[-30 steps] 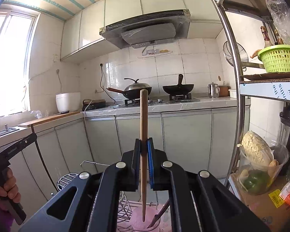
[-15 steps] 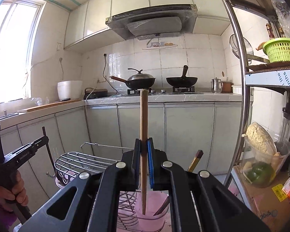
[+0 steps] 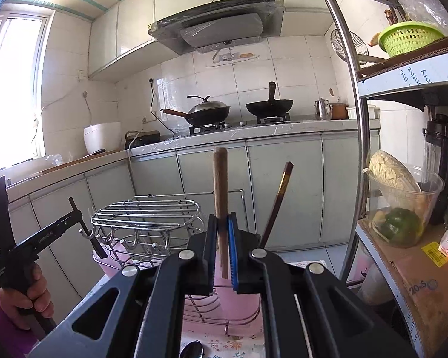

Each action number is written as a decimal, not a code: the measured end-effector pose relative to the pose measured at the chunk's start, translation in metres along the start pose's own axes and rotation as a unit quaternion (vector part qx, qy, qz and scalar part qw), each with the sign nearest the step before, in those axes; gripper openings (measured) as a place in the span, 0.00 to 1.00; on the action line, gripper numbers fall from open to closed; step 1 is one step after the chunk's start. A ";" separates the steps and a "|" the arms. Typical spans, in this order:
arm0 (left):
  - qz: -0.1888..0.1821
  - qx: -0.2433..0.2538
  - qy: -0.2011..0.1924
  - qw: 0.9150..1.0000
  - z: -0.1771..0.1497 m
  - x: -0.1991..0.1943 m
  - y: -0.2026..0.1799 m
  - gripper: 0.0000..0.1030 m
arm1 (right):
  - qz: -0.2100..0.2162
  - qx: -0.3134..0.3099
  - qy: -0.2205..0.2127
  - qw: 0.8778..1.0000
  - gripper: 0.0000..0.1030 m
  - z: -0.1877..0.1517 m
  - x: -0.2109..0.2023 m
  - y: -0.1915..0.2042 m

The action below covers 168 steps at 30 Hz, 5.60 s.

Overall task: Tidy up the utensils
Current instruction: 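Lower both chopsticks into the pink cups and open both tools, then move both tools back down to the remaining utensils on the cloth, then grasp the black spoon with the right tool while the left tool grasps the gold-banded chopstick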

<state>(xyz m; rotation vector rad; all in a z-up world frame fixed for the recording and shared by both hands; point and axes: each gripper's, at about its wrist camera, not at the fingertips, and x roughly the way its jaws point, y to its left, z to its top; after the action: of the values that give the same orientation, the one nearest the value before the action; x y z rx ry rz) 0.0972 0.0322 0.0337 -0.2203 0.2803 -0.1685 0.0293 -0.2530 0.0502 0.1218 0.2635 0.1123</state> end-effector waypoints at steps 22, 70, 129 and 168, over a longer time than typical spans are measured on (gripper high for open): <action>0.013 -0.009 0.042 0.999 0.004 0.021 0.002 0.05 | -0.007 0.018 0.079 0.997 0.09 0.025 0.077 -0.052; -0.001 -0.012 0.150 0.989 -0.028 -0.024 -0.004 0.34 | 0.041 -0.046 0.145 0.988 0.24 -0.048 0.014 0.003; 0.055 -0.006 0.418 0.907 -0.172 0.052 -0.019 0.08 | 0.076 0.112 0.423 0.896 0.23 -0.181 0.141 0.016; 0.047 0.002 0.411 0.910 -0.170 0.049 -0.011 0.10 | 0.067 0.101 0.380 0.917 0.03 -0.166 0.119 0.020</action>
<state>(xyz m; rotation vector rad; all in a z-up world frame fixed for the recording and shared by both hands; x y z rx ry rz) 0.0924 -0.0209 -0.1354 -0.1197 1.1309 -0.1600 0.0974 -0.2008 -0.1358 0.3006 1.0490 0.2694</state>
